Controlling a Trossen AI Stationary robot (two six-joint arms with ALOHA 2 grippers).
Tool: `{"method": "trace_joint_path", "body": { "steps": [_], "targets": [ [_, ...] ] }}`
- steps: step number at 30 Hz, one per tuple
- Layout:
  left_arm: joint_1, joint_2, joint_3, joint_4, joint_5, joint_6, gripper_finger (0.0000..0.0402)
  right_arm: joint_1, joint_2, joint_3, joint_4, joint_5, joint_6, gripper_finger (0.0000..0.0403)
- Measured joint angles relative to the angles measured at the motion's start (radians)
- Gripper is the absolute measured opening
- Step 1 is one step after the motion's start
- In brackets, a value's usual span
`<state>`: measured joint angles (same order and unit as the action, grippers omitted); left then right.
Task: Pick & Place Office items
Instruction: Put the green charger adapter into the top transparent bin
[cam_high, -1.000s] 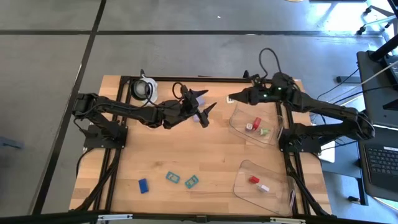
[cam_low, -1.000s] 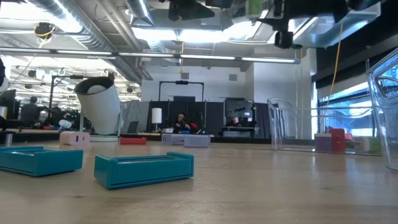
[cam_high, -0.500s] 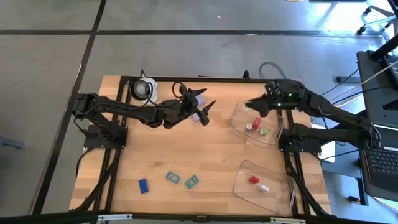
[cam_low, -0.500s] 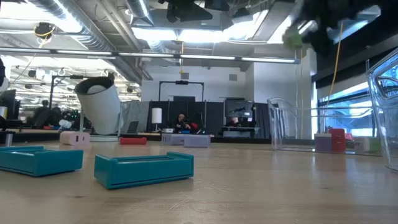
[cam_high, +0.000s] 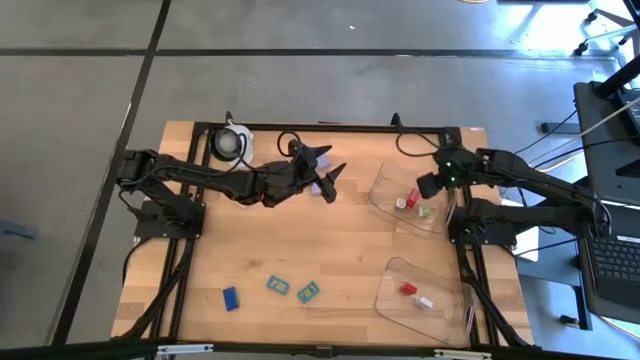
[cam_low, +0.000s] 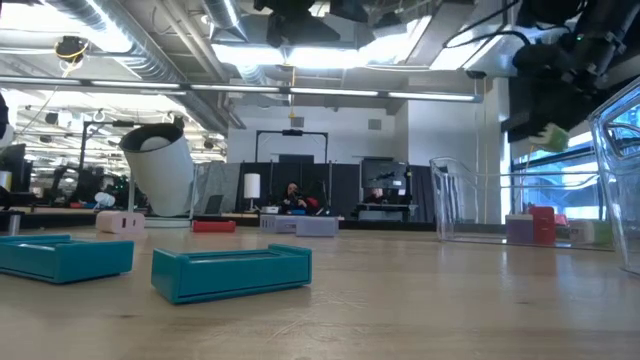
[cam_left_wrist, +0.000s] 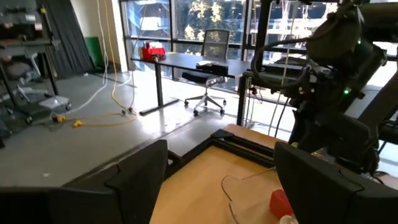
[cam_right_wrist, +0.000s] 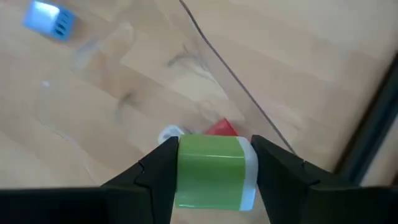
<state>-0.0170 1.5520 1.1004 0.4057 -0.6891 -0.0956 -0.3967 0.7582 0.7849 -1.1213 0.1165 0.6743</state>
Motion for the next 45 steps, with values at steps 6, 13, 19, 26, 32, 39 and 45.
{"method": "trace_joint_path", "body": {
  "steps": [6, 13, 19, 26, 32, 39, 45],
  "targets": [
    [-0.001, 0.0, 0.0, -0.054, 0.001, -0.059, 0.0292, 0.04, 0.012, -0.049, -0.016, 0.0, 0.061, 0.0182],
    [-0.001, 0.0, 0.0, -0.074, 0.001, -0.076, 0.0292, 0.078, 0.036, -0.155, -0.012, -0.004, 0.138, 0.0182],
    [-0.001, 0.0, 0.0, -0.075, 0.001, -0.075, 0.0292, 0.119, 0.078, -0.183, 0.041, -0.026, 0.175, 0.0182],
    [-0.001, 0.0, 0.0, -0.078, 0.001, -0.075, 0.0292, 0.146, 0.153, -0.183, 0.098, -0.019, 0.161, 0.0182],
    [-0.001, 0.0, 0.0, -0.122, 0.003, -0.077, 0.0292, 0.146, 0.211, -0.183, 0.115, -0.019, 0.153, 0.0183],
    [-0.001, 0.001, 0.0, -0.142, 0.01, -0.104, 0.0292, 0.146, 0.251, -0.183, 0.131, -0.019, 0.148, 0.0192],
    [-0.002, 0.001, 0.0, -0.145, 0.01, -0.104, 0.0292, 0.146, 0.259, -0.182, 0.176, -0.019, 0.156, 0.0193]
  ]
}}
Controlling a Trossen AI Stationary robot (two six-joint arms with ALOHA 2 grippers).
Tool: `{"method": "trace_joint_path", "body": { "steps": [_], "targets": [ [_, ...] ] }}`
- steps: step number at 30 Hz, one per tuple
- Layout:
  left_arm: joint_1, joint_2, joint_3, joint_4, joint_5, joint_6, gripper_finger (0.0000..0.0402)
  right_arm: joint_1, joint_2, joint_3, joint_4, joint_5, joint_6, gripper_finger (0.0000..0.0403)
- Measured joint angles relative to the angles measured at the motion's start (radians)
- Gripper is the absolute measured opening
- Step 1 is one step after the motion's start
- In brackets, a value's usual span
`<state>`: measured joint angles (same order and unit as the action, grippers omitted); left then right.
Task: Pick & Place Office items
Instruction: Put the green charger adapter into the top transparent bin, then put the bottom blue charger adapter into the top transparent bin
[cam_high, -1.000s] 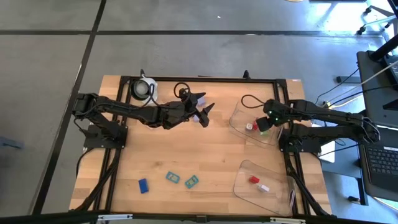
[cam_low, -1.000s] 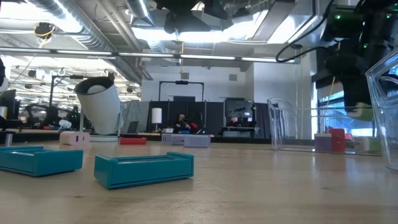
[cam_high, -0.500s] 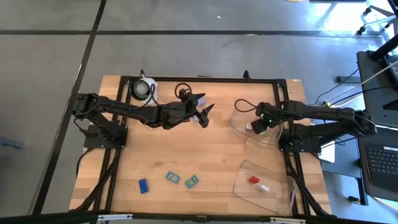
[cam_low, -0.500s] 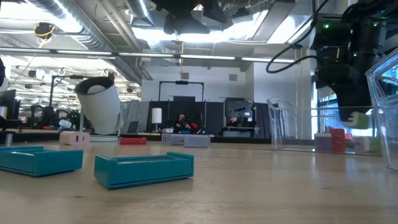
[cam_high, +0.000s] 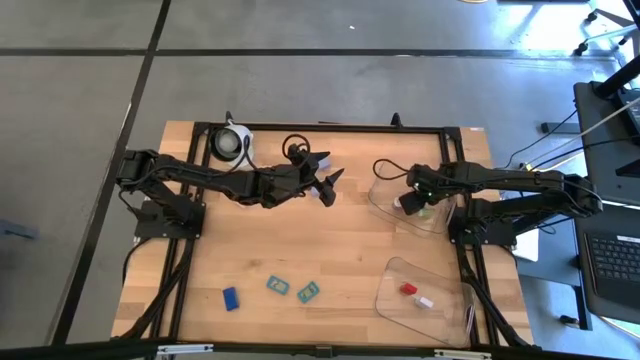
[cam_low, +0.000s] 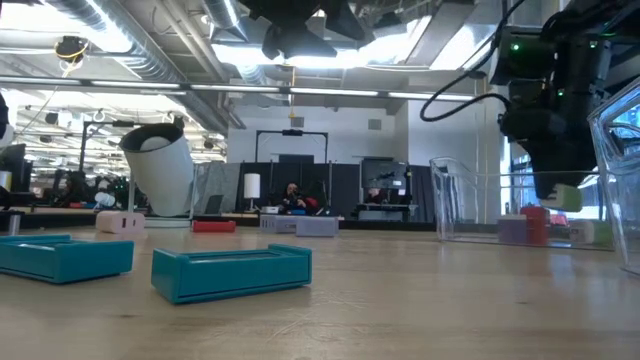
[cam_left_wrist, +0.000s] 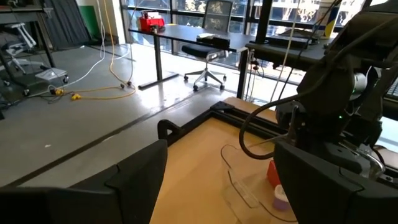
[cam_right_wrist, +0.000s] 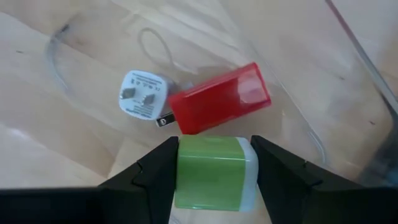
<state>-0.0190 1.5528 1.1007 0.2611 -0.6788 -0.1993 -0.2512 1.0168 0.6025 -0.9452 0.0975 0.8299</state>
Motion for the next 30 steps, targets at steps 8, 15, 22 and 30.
{"method": "trace_joint_path", "body": {
  "steps": [8, 15, 22, 30],
  "targets": [
    [-0.001, 0.0, 0.0, -0.006, 0.018, 0.0, 0.0292, 0.0, 0.0, 0.0, 0.044, -0.007, -0.032, 0.0211],
    [0.002, 0.0, 0.0, -0.072, 0.055, -0.048, 0.0292, 0.0, 0.0, 0.001, 0.048, -0.035, -0.045, 0.0266],
    [0.049, 0.0, 0.0, -0.288, 0.199, -0.144, 0.0292, 0.0, -0.001, 0.029, 0.041, -0.063, -0.03, 0.0301],
    [0.173, 0.076, 0.0, -0.42, 0.439, -0.048, 0.0292, 0.0, -0.001, 0.194, 0.041, -0.063, -0.093, 0.0294]
  ]
}}
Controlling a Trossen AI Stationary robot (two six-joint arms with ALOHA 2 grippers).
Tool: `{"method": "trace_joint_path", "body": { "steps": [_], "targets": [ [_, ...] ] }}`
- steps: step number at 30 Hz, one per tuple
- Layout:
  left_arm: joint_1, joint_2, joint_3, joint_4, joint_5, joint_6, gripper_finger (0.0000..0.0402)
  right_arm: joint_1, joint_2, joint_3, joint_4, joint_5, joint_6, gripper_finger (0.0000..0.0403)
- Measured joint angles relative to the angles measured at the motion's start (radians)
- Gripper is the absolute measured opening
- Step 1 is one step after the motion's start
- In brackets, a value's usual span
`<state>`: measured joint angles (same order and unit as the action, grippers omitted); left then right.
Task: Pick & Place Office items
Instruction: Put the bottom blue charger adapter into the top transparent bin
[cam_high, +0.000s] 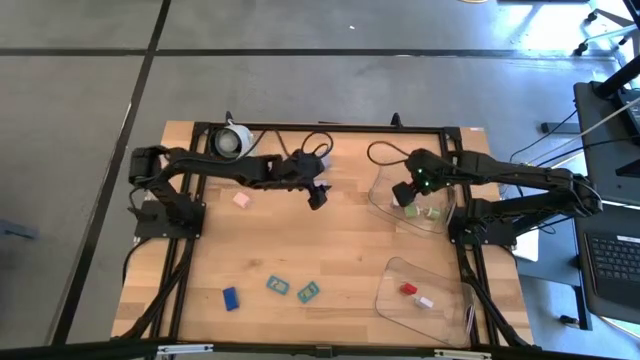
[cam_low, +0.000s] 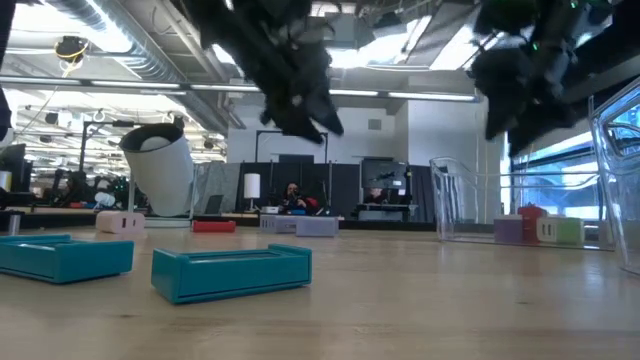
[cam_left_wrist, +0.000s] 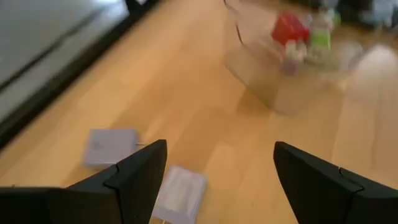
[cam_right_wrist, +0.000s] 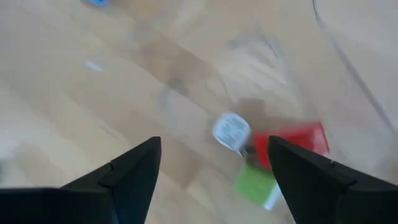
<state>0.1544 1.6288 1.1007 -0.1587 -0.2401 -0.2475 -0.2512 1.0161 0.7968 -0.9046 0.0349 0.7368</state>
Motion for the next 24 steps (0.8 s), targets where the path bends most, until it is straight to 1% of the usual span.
{"method": "trace_joint_path", "body": {
  "steps": [3, 6, 12, 15, 20, 24],
  "targets": [
    [0.03, 0.063, 0.0, 0.006, 0.101, 0.064, 0.0292, 0.0, 0.0, 0.067, 0.0, 0.002, -0.033, 0.0292],
    [0.048, 0.127, 0.0, -0.003, 0.154, 0.131, 0.0292, 0.0, 0.0, 0.122, 0.0, 0.003, -0.049, 0.0291],
    [0.072, 0.225, 0.0, -0.003, 0.149, 0.269, 0.0292, 0.0, 0.0, 0.176, 0.001, 0.036, -0.065, 0.0291],
    [0.083, 0.255, 0.0, 0.0, 0.107, 0.297, 0.0292, 0.0, 0.0, 0.177, 0.0, 0.036, -0.065, 0.0291],
    [0.105, 0.302, 0.0, 0.002, 0.083, 0.297, 0.0292, 0.0, 0.0, 0.177, 0.0, 0.036, -0.065, 0.0291],
    [0.115, 0.326, 0.003, 0.006, 0.144, 0.252, 0.0292, 0.0, 0.0, 0.177, 0.0, 0.036, -0.065, 0.0291]
  ]
}}
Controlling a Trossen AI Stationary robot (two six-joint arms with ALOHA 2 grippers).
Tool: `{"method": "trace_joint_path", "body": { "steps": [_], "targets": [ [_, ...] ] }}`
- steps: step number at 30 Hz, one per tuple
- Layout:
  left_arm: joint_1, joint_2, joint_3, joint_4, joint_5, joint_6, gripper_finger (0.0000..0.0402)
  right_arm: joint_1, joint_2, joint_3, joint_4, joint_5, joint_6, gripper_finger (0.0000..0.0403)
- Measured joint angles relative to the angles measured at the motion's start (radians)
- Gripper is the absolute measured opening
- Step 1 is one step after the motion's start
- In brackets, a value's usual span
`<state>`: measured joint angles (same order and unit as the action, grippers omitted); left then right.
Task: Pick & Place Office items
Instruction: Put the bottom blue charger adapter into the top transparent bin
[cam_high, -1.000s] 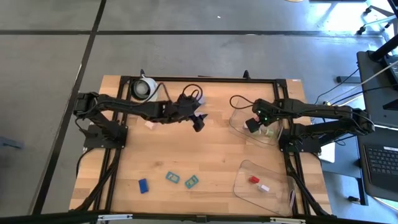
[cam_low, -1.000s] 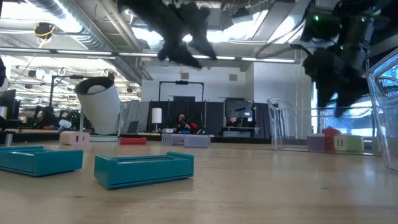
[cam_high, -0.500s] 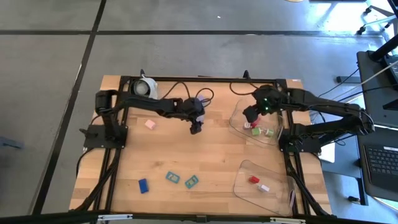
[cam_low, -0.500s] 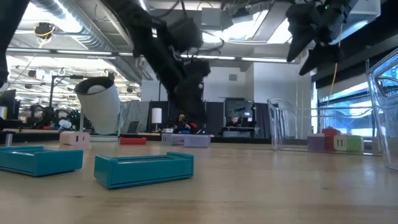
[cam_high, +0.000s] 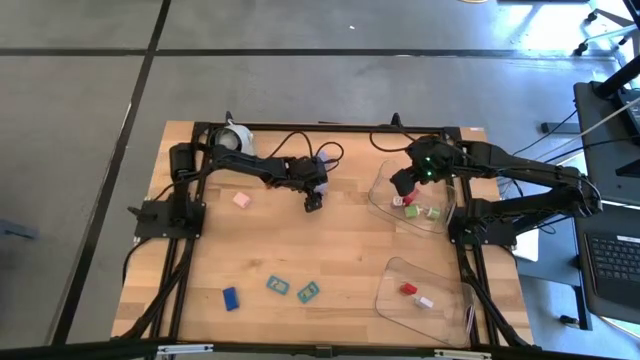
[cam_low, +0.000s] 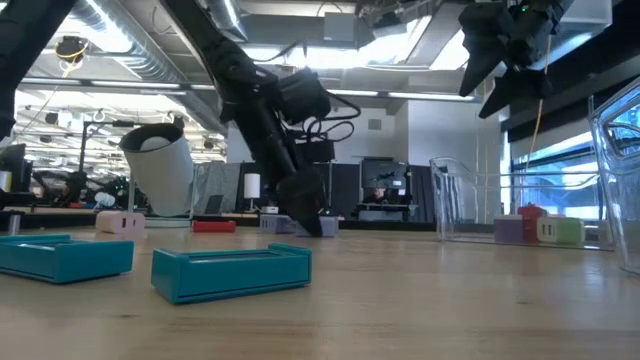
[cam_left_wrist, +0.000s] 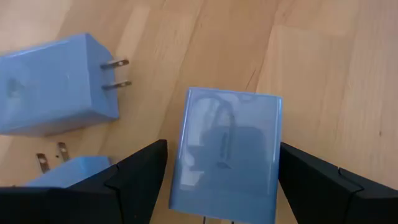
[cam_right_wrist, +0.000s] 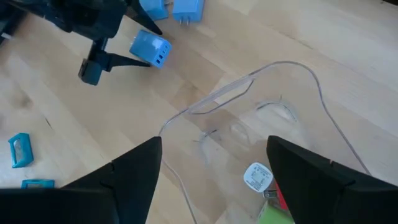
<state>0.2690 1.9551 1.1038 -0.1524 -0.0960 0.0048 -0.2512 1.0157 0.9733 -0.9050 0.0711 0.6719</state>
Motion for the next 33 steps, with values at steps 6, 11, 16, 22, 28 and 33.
{"method": "trace_joint_path", "body": {
  "steps": [6, 11, 16, 22, 28, 33],
  "targets": [
    [-0.007, 0.0, 0.0, 0.001, -0.005, -0.055, 0.0271, 0.0, 0.0, 0.0, 0.0, 0.0, 0.0, 0.0291],
    [-0.013, -0.002, -0.002, 0.005, -0.003, -0.085, 0.0212, 0.0, 0.0, 0.0, 0.0, 0.023, 0.003, 0.0291],
    [-0.03, -0.01, -0.005, 0.014, -0.037, -0.142, 0.0209, 0.0, 0.0, 0.0, 0.001, 0.027, 0.006, 0.0291],
    [-0.064, -0.097, -0.007, 0.164, -0.036, -0.216, 0.0209, 0.0, 0.0, 0.0, 0.007, 0.027, 0.008, 0.0291],
    [-0.11, -0.214, -0.007, 0.48, -0.062, -0.211, 0.0209, 0.0, 0.0, 0.0, 0.027, 0.071, 0.015, 0.0291],
    [-0.158, -0.285, -0.004, 0.718, -0.119, -0.064, 0.0212, 0.0, 0.0, 0.0, 0.032, 0.112, 0.027, 0.0291]
  ]
}}
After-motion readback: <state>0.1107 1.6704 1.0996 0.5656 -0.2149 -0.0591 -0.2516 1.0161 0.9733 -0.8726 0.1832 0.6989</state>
